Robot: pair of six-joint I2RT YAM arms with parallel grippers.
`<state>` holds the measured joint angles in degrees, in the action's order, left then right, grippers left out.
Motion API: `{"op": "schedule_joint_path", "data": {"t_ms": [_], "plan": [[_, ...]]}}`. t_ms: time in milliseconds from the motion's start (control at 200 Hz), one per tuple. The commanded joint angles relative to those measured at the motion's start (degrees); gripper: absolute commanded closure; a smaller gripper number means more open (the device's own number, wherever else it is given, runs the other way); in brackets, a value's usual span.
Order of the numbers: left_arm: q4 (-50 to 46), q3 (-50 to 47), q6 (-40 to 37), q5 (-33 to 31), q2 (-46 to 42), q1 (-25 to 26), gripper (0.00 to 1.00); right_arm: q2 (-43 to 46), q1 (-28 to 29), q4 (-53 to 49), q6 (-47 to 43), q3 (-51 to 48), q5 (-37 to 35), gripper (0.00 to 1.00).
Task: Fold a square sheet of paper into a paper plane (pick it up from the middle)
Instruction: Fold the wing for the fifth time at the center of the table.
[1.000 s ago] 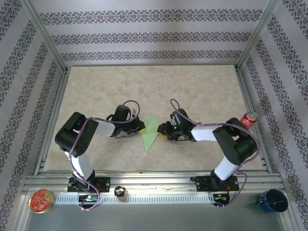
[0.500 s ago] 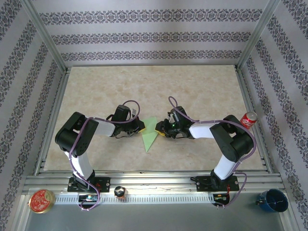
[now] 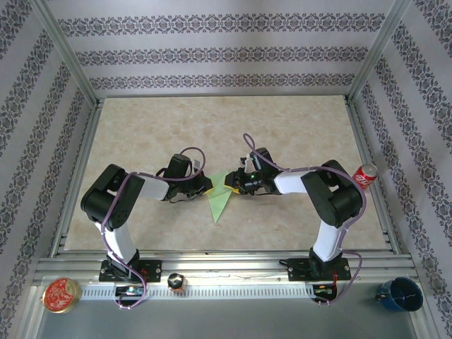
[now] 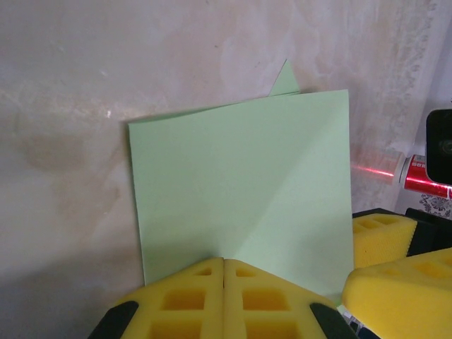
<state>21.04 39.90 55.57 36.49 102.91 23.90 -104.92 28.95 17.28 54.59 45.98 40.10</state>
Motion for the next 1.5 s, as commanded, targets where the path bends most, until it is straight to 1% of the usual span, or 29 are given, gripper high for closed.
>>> {"op": "schedule_joint_path", "data": {"t_ms": [0, 145, 300, 485, 620, 669, 789, 874, 1009, 1079, 1174, 1309, 1409, 1494], "plan": [[-3.3, -0.1, -1.3, 0.0, 0.0, -0.4, 0.98, -1.8, -1.1, -0.7, -3.9, 2.6, 5.0, 0.70], [-2.9, -0.3, -1.0, -0.1, 0.0, -0.4, 0.98, -4.0, -2.1, -2.6, -6.3, 5.1, 8.8, 0.73], [-3.4, 0.2, -1.2, 0.3, -0.1, -0.4, 0.98, -5.9, -2.9, -4.3, -8.2, 7.1, 11.1, 0.76], [-4.1, 0.3, -1.6, 0.1, -0.7, -0.4, 0.98, -7.6, -3.6, -5.5, -9.4, 8.5, 12.8, 0.80], [-4.1, 0.4, -1.6, 0.2, -0.7, -0.4, 0.98, -8.1, -3.7, -6.5, -10.0, 9.1, 13.3, 0.82], [-4.1, 0.5, -1.6, 0.3, -0.8, -0.4, 0.98, -8.0, -3.8, -6.9, -10.3, 9.0, 13.3, 0.85], [-4.3, 0.7, -1.9, 0.2, -1.3, -0.4, 0.97, -7.7, -3.9, -7.7, -10.7, 9.0, 12.3, 0.90], [-4.3, 0.8, -2.2, 0.4, -2.3, -0.4, 0.94, -7.0, -4.0, -7.9, -10.3, 8.7, 11.1, 0.94], [-4.8, 0.9, -3.7, -0.3, -5.9, -0.3, 0.82, -4.6, -4.1, -5.7, -7.7, 6.9, 8.1, 0.99], [-6.2, 1.2, -5.0, -1.2, -8.0, -0.3, 0.78, -3.0, -4.1, -4.8, -5.4, 5.7, 5.5, 1.00], [-7.2, 1.8, -6.2, -1.3, -9.6, -0.3, 0.78, -0.6, -3.9, -2.4, -1.2, 3.1, 0.9, 1.00], [-7.0, 2.7, -5.7, 0.2, -8.7, -0.3, 0.82, 2.4, -3.0, 0.4, 3.2, 0.2, -4.0, 1.00], [-4.7, 3.0, -4.2, 1.3, -7.3, -0.3, 0.85, 3.2, -2.2, -0.1, 3.8, -0.4, -5.7, 1.00], [-3.1, 3.4, -3.3, 2.4, -5.9, -0.3, 0.86, 2.9, -1.8, 0.4, 4.7, -1.0, -5.9, 1.00]]}}
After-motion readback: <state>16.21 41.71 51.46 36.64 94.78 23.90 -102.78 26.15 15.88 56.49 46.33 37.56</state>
